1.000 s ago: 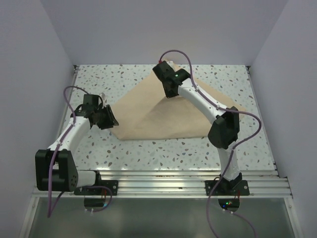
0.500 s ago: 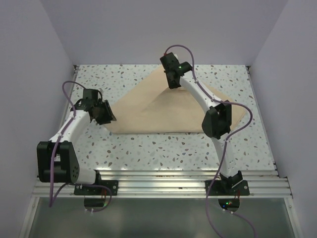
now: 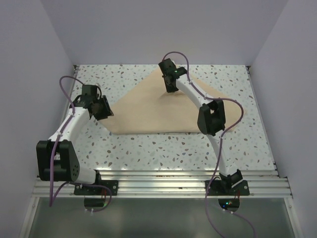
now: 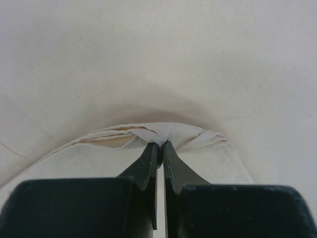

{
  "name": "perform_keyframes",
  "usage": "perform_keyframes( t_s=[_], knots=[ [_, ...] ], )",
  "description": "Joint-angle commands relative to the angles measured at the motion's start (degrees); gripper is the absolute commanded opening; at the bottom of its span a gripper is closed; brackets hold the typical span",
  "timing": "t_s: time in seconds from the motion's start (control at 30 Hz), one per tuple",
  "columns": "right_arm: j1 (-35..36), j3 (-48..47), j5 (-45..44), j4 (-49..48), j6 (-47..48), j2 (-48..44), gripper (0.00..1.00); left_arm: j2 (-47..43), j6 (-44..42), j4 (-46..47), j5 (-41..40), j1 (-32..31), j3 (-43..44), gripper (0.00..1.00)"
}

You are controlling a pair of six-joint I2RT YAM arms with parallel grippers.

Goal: Prepare the surgical pack

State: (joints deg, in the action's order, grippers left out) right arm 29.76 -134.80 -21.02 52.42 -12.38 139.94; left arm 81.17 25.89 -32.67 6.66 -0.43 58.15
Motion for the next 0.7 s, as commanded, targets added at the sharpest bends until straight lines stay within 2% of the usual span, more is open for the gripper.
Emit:
perform_keyframes(
  t_s=[0.0,0.67],
  knots=[
    [-0.93,-3.54,0.1,-3.64,0.87,0.33,0.0,0.57,-0.23,-0.65,-2.0,0.34,2.58,0.42],
    [-3.04,-7.85,5.19,-10.06,2.19,7.36,0.0,2.06,1.62,0.15,-2.61,0.34,2.93,0.42]
  ],
)
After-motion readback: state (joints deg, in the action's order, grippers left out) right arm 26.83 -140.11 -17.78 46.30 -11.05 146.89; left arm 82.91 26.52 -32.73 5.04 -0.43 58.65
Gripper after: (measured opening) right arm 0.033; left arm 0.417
